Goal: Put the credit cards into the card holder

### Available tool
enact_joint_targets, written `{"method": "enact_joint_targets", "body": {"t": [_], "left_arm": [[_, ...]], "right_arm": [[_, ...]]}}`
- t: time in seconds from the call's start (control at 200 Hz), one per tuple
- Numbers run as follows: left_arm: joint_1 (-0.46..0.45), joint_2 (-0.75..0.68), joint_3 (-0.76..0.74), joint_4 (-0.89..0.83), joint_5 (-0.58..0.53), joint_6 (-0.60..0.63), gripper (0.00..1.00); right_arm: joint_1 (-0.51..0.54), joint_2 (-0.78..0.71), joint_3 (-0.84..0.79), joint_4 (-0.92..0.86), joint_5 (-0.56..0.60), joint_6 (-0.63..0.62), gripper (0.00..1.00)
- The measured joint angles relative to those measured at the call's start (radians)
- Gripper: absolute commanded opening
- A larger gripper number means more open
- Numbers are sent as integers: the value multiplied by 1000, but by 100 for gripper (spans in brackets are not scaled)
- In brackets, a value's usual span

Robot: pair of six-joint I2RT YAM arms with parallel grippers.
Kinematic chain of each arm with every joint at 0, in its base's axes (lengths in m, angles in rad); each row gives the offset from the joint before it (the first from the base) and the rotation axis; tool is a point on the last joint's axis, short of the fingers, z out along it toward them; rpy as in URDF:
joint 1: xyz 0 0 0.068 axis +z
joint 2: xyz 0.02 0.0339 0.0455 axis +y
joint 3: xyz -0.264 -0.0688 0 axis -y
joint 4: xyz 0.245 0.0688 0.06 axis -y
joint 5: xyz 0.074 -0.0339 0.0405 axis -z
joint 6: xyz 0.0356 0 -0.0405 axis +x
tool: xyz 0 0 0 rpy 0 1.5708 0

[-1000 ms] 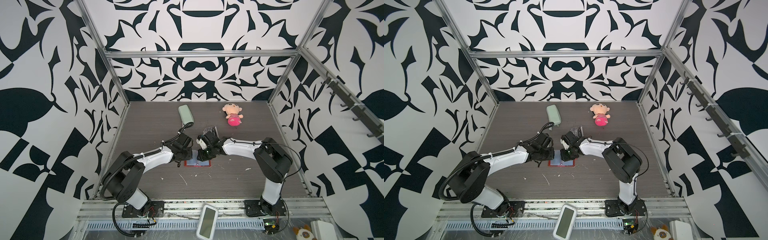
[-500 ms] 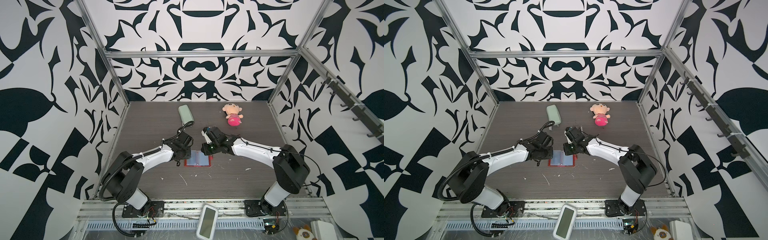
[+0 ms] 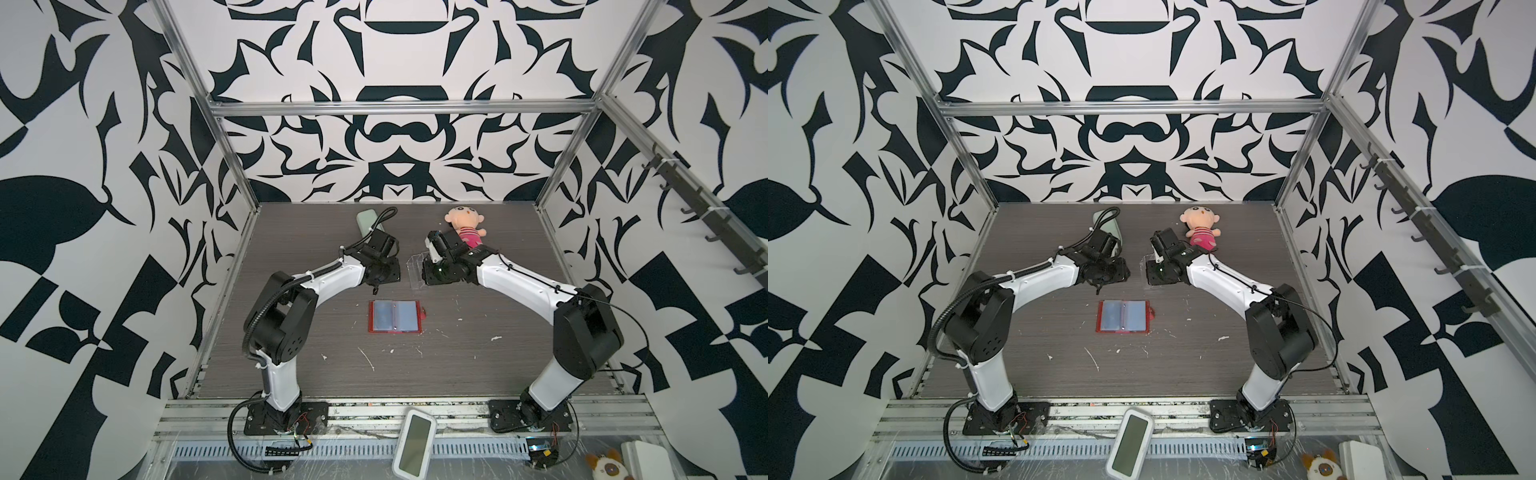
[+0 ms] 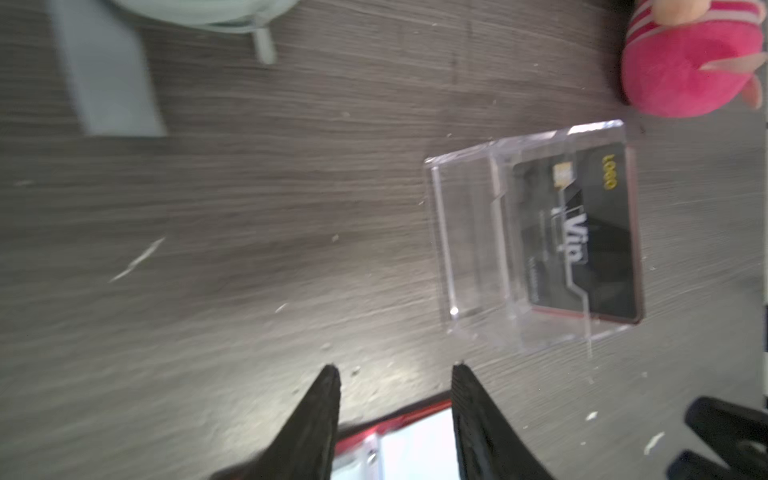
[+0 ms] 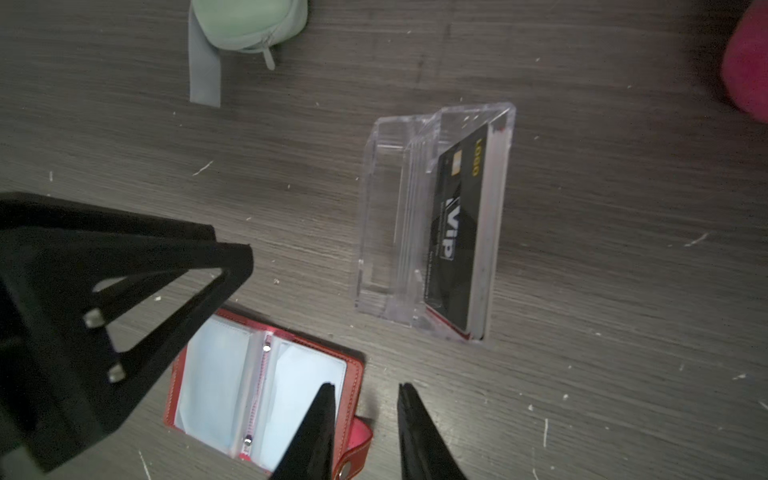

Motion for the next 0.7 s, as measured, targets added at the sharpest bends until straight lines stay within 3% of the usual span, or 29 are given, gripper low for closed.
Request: {"method": "enact_joint_targets", "body": {"t": [0.325, 0.7], "left_arm": [[11, 157, 191, -10, 133, 1, 54], [35, 246, 263, -18, 213, -26, 53]], "right_arm": [[-84, 105, 98, -66, -4, -46, 40], [-132, 212, 211, -111, -16, -77, 41]]}}
